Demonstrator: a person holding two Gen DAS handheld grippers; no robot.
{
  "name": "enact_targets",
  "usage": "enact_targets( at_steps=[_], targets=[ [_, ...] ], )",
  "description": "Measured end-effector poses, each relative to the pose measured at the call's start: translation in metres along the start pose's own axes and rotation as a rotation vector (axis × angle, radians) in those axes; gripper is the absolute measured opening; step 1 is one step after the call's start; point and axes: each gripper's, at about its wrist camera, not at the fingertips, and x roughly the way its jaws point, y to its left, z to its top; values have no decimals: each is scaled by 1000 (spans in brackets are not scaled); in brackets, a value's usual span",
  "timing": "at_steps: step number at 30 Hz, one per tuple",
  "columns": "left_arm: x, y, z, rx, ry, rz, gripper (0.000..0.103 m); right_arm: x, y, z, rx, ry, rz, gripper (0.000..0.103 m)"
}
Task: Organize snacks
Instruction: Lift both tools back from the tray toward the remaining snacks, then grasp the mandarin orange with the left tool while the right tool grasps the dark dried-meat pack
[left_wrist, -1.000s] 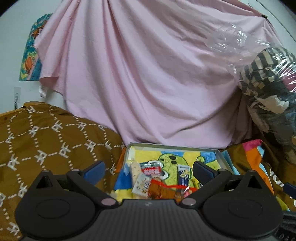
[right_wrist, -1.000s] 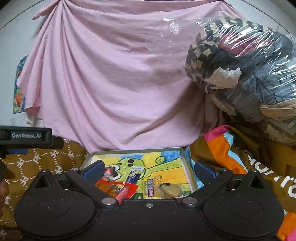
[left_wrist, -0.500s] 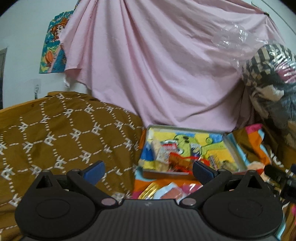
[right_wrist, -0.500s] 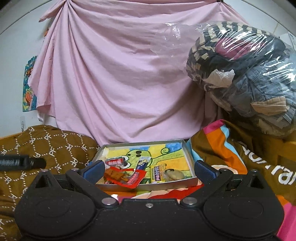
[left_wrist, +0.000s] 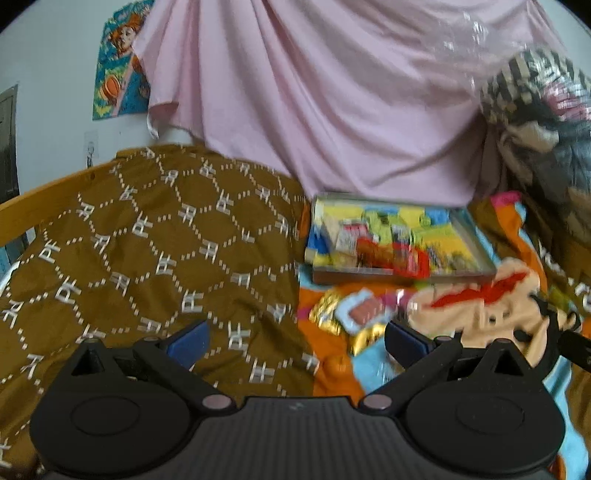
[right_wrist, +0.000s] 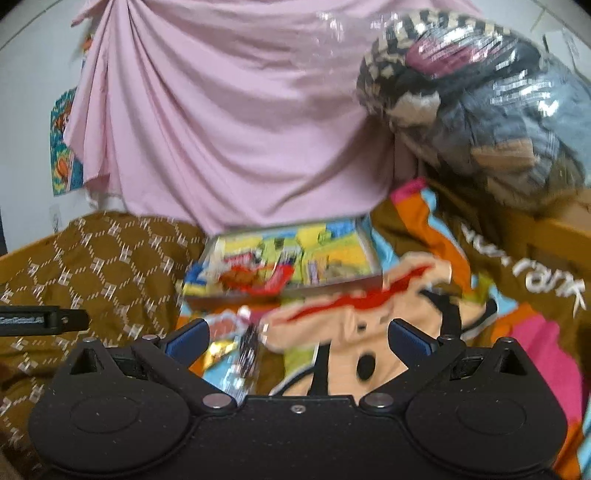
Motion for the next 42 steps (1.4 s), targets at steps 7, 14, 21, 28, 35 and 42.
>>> enact_targets(
  at_steps=[7,14,21,28,35,42],
  targets=[
    [-11,12,-6,12,45,6,103,-12,26,12,6,100,66,102],
    [-3,27,2,-46,67,44,103,4,44,39,38,239,100,102],
    [14,30,17,-90,84,71,103,45,61,74,-6,324,123,102],
    [42,28,27,-116,135,101,103,89,64,85,-76,340,156,102],
    [75,18,34,-95,153,177,103,132,54,73,-92,335,171,102],
    [113,9,35,9,149,143,103,176,34,41,-89,346,153,102]
  ],
)
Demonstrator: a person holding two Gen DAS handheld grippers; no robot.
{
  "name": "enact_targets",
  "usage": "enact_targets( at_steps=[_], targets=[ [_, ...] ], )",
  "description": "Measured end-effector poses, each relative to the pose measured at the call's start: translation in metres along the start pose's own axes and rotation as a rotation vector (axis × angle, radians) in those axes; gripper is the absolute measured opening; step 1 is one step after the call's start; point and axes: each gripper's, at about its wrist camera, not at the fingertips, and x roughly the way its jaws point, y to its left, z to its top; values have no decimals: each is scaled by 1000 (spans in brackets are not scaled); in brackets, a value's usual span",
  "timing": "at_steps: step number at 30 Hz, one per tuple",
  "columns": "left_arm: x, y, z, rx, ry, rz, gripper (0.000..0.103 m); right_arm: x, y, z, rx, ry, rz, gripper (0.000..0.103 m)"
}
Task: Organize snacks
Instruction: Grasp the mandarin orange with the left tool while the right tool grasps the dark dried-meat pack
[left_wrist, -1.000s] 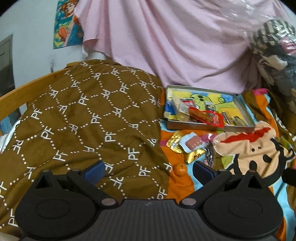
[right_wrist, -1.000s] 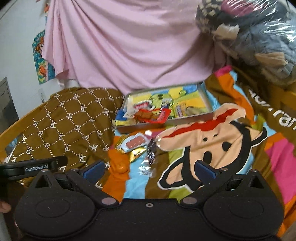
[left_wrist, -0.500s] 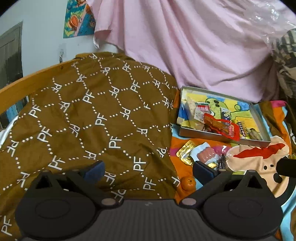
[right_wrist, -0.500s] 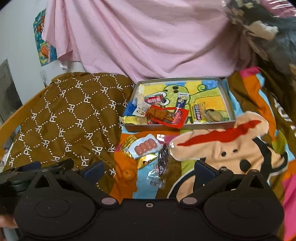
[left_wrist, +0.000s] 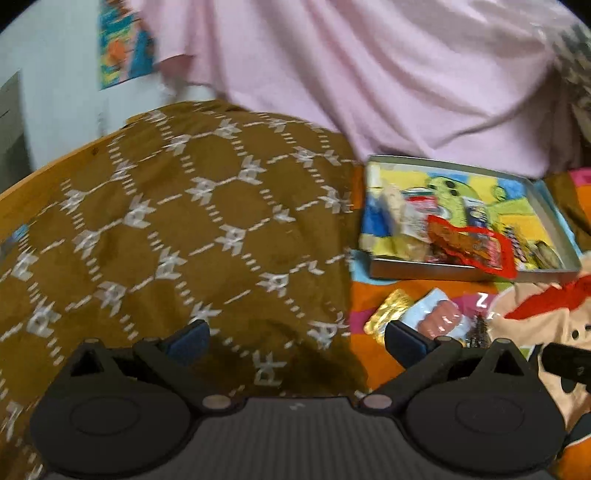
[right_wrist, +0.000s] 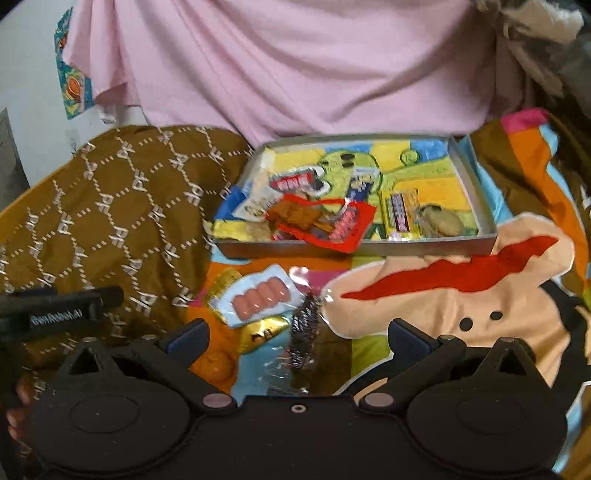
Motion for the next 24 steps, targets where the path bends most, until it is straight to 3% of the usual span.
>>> enact_targets(
  at_steps=[5,9,15,24],
  targets=[
    [27,-7,-14,78,32,-100,103,37,-12,-7,-45,56,-22,102],
    [40,-12,-28,88,76,-157,103,58,-20,-5,19,117,38,102],
    [48,-31,-46,198,71,-239,103,87,-19,-7,52,204,111,100],
    [52,-55,-65,349,44,-359,103,114,-21,-2,140,263,170,97]
  ],
)
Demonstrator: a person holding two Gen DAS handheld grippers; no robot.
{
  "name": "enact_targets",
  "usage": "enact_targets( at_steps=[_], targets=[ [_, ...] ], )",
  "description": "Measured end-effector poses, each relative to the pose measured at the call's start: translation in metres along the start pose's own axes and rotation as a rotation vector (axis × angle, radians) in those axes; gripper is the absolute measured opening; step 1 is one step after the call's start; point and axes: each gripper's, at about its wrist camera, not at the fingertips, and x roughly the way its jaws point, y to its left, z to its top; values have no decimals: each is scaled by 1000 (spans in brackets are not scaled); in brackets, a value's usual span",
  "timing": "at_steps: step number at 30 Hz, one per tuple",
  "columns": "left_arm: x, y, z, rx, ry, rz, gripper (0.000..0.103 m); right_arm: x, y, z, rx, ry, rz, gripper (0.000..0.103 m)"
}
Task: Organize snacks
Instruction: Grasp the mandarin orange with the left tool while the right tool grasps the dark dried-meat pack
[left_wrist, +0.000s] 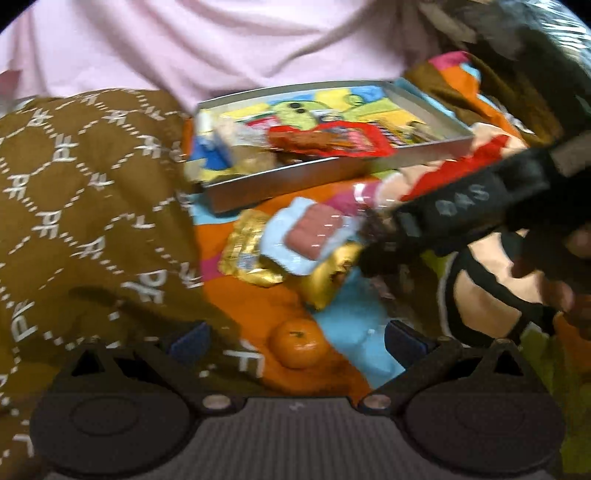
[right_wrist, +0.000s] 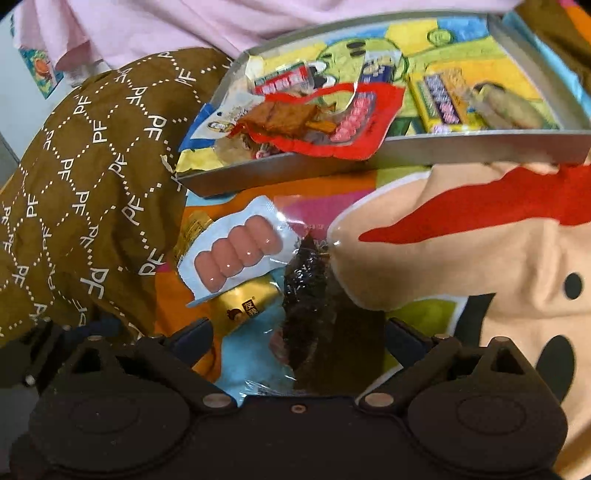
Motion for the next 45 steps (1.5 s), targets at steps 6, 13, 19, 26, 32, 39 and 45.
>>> enact_targets(
  at_steps=[6,13,19,26,32,39,45],
  targets=[
    [1,-7,-1,56,-45,-81,103,9,-8,2,15,61,-8,92],
    [16,2,0,2,14,-92,102,16,-7,7,42,84,14,86],
    [26,25,1,-158,45,-109,100,28,-2,10,65,66,-23,85],
    [28,28,3,-198,71,-106,82,29,7,8,31,70,-95,70],
    [30,29,2,-204,108,-73,60,23,2,7,34,99,-127,51],
    [32,27,0,-179,121,-49,49,25,1,5,40,111,-126,52],
    [38,22,1,-149,124,-40,49,25,-1,2,54,101,-120,52]
  ],
)
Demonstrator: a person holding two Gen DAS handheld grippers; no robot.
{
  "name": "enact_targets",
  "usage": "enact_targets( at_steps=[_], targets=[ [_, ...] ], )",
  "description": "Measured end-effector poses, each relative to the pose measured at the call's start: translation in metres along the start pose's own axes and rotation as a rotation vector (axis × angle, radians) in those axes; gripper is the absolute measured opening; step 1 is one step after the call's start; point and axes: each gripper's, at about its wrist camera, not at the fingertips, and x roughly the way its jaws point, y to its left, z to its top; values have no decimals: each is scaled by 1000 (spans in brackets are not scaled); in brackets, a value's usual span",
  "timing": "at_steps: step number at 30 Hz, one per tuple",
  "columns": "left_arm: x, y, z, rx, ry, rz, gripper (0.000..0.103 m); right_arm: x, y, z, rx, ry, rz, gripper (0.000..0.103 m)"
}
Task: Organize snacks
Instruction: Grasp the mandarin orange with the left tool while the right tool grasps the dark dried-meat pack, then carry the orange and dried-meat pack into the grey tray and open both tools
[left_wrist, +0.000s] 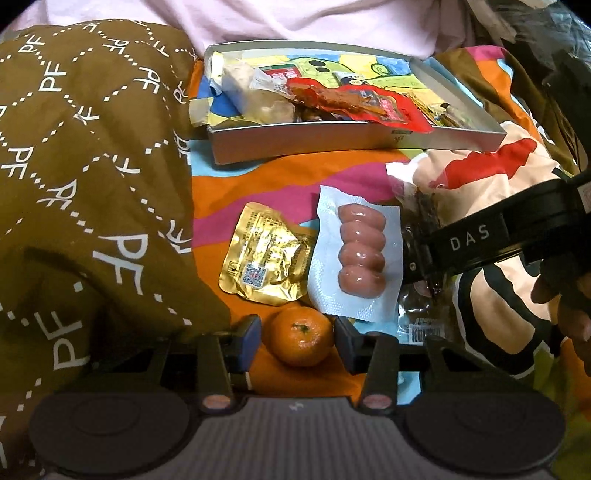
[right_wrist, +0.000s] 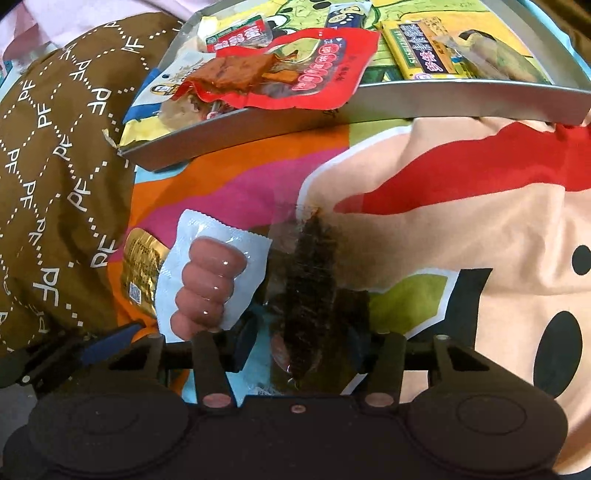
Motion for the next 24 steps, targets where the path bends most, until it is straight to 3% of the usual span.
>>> enact_targets(
  at_steps=[3,9,18,24],
  targets=[
    [1,-2,0,8,0,3,41,-3,0,-2,7,-7,1,50],
    [1,-5,1,16,4,16,40,-15,-3,-6,39,-27,20,48],
    [-12,-3,2,-103,44,-55,40,-39,-7,-15,35,-65,49,47],
    [-32,-17,0,-81,-27,-63,39,-58,-8,-16,21,-126,31,44]
  ],
)
